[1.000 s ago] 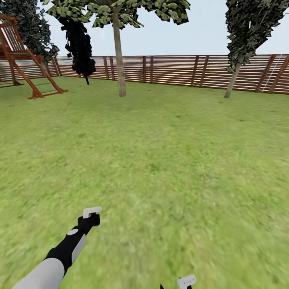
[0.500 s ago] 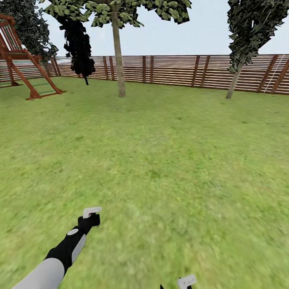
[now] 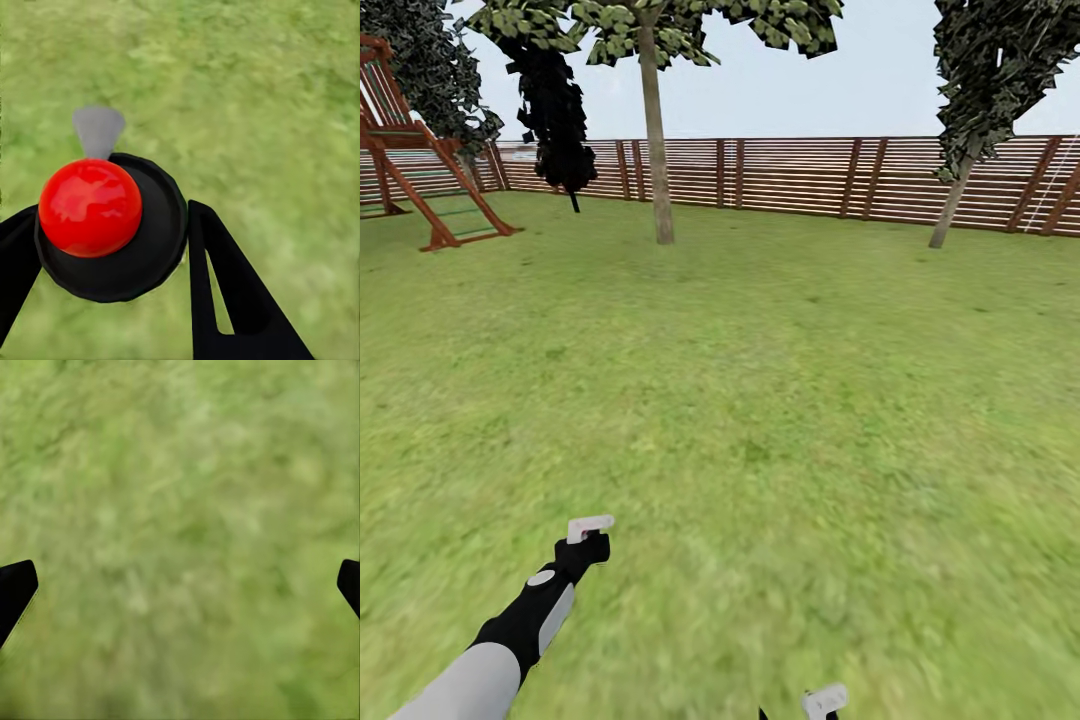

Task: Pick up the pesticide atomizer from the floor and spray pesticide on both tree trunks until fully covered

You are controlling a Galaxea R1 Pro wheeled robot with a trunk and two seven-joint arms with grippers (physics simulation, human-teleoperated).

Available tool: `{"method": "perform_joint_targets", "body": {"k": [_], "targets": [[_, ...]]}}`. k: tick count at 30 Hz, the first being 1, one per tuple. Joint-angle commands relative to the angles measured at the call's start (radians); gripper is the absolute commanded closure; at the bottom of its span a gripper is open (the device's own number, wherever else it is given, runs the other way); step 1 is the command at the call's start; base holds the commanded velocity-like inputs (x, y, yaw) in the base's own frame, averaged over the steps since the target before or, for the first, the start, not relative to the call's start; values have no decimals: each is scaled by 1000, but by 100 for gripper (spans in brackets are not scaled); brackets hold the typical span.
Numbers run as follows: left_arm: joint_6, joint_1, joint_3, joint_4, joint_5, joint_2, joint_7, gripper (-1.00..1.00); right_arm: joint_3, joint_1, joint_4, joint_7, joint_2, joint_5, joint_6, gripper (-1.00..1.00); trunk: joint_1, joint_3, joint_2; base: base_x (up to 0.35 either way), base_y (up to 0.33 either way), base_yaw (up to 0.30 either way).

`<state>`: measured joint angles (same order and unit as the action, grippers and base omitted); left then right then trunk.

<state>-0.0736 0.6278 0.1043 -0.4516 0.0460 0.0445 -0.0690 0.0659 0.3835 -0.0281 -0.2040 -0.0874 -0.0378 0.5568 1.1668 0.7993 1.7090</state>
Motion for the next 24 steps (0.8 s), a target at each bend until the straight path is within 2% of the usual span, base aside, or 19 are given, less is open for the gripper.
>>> {"method": "perform_joint_targets", "body": {"k": [1, 24], "targets": [[0, 0, 0, 0, 0, 0, 0, 100, 0, 0, 0, 0, 0, 0, 0, -100, 0, 0, 0, 295, 180, 0], [0, 0, 0, -1, 0, 0, 0, 100, 0, 0, 0, 0, 0, 0, 0, -100, 0, 0, 0, 306, 125, 0]]}}
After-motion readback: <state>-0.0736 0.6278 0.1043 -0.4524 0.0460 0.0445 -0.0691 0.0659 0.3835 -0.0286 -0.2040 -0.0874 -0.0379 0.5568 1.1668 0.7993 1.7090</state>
